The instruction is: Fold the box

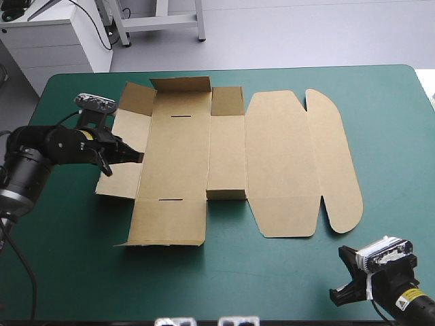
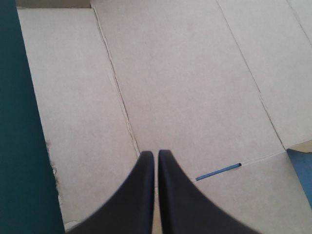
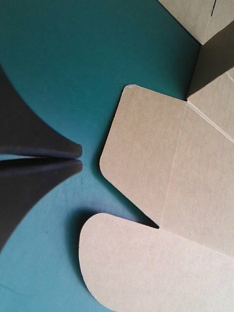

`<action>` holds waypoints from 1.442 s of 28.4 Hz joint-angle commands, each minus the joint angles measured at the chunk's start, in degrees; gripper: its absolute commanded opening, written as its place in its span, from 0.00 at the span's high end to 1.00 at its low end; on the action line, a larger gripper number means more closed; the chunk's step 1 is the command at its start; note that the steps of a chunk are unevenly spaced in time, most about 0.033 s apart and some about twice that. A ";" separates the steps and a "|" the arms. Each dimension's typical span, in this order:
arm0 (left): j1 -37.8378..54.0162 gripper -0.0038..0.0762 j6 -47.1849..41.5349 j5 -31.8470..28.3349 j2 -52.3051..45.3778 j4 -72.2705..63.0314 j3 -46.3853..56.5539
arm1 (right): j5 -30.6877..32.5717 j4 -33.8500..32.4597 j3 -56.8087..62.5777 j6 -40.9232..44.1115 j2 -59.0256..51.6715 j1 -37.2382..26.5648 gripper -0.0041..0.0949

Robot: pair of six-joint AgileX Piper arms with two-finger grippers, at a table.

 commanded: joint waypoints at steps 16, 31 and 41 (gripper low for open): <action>32.66 0.93 27.95 14.77 17.51 -38.80 -3.74 | -4.94 1.13 -1.02 -0.16 0.59 -0.07 0.98; 32.66 0.43 25.61 13.23 24.94 -32.94 -8.70 | -4.94 1.13 -1.02 -0.16 0.59 -0.07 0.98; 32.66 0.40 25.10 21.27 32.52 -34.81 -9.98 | -4.94 1.13 -1.02 -0.16 0.59 -0.07 0.98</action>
